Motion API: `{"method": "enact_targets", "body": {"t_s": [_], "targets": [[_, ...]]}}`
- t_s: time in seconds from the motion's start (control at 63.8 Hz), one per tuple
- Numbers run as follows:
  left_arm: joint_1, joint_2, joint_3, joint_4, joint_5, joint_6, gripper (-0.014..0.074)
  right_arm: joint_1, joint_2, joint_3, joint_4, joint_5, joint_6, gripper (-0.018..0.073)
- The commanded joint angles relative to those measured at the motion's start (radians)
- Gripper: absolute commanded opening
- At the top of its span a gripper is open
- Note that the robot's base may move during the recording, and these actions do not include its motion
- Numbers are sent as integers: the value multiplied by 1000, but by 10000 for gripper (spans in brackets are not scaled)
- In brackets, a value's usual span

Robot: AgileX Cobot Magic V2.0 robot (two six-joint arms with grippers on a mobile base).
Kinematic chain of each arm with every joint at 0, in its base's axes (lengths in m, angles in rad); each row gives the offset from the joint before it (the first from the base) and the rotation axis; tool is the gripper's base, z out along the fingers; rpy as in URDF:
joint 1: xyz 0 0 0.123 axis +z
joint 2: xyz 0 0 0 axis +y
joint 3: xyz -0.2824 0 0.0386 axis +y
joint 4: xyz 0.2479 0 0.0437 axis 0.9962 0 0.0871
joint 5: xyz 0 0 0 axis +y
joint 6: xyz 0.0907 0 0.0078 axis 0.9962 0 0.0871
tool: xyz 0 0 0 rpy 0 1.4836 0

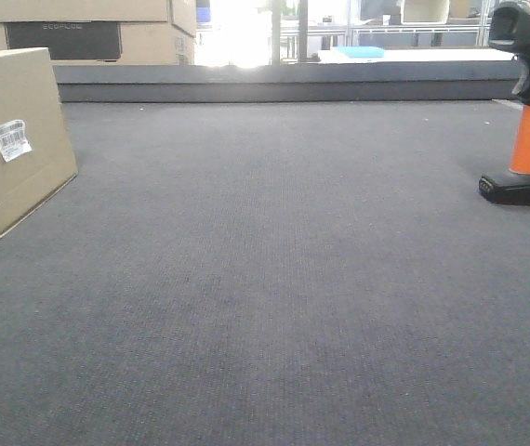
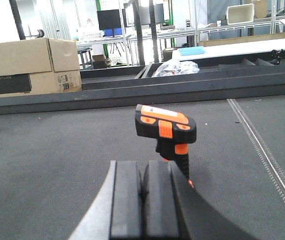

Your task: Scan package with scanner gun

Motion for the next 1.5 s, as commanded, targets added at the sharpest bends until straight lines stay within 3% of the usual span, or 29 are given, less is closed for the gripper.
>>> {"method": "enact_targets", "body": {"t_s": [0.0, 0.595, 0.705, 0.862, 1.065, 1.144, 1.488], "targets": [[2, -22, 0, -7, -9, -6, -111, 1, -25, -8, -10, 6, -10, -162], [2, -27, 0, -7, -9, -6, -111, 1, -30, 10, -16, -29, -14, -162], [2, -27, 0, -7, -9, -6, -111, 1, -94, 112, -23, -117, -232, -162], [2, -29, 0, -7, -9, -6, -111, -1, -104, 235, -7, -161, -219, -162], [2, -29, 0, -7, -9, -6, -111, -1, -104, 367, -7, -344, -175, -162], [2, -29, 0, -7, -9, -6, -111, -1, -104, 367, -7, -281, -173, -162], [2, -29, 0, -7, -9, -6, -111, -1, -104, 367, -11, -313, -173, -162]]}}
